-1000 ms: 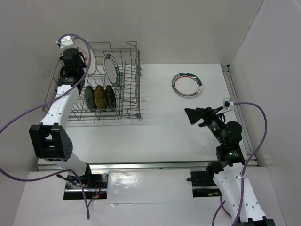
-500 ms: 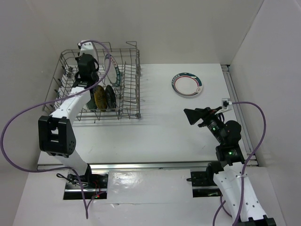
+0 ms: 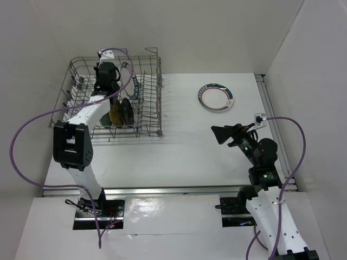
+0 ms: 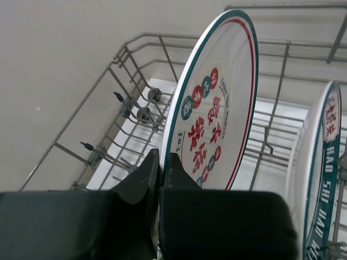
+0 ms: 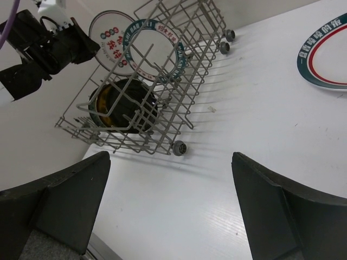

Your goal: Load the plates into the dish rack

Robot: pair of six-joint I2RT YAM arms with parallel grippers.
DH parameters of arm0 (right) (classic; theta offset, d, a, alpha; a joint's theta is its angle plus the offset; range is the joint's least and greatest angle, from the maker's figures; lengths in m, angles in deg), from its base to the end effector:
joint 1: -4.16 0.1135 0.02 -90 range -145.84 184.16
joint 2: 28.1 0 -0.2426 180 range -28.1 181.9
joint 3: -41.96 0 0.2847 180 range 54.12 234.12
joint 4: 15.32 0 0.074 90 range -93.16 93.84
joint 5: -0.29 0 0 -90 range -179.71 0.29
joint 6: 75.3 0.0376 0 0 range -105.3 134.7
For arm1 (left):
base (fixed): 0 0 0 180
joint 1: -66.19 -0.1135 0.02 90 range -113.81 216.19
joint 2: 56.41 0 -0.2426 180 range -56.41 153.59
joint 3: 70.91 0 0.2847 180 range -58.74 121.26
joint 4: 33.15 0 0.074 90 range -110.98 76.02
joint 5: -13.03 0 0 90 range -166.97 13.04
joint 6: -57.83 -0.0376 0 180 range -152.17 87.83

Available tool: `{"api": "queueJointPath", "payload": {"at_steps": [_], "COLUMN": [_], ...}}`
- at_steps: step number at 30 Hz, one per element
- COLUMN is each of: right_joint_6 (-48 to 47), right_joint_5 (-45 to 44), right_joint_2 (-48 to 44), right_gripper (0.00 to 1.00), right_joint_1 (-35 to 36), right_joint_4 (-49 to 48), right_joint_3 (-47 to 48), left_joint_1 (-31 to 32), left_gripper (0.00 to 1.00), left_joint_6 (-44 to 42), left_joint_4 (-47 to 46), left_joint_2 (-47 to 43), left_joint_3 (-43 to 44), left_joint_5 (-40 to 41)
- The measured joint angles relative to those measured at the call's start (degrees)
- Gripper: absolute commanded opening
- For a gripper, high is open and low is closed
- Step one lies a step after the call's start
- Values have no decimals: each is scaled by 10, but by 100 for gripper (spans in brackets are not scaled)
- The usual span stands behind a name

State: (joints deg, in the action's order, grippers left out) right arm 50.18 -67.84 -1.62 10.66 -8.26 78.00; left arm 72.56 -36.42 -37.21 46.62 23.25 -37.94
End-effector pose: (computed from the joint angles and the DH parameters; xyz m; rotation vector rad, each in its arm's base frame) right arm 0.1896 0.0357 0.2737 0.0857 1.5935 0.8675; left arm 0.4586 -0.0274 0.2973 -0.3667 1.6220 0.5334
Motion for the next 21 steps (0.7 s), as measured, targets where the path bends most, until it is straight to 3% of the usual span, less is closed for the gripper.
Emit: {"api": "queueJointPath", "payload": {"at_steps": [3,8,14,19,21], "right_joint_6": [0,0,-8,-19,-19], "right_joint_5": [0,-1,-29,-80,-108], "right_joint_2": [2,11,41,118,154], "right_gripper": [100,100,100,100,100], "right_joint_1": [0,0,0,0,0], "right_joint_4": [1,1,2,1,-2], "right_joint_3": [0,0,0,0,0], "left_joint_1": [4,6,6,5,6], "left_gripper": [0,37,55,86,91], "left_joint_6": [2,35,74,110,132], "left_joint_4": [17,62,85,134,164], "left_joint_2": [16,42,47,24,-3], "left_joint_3": [13,48,62,63,63], "left_joint_5": [-1,-17,-36,-50,-57]}}
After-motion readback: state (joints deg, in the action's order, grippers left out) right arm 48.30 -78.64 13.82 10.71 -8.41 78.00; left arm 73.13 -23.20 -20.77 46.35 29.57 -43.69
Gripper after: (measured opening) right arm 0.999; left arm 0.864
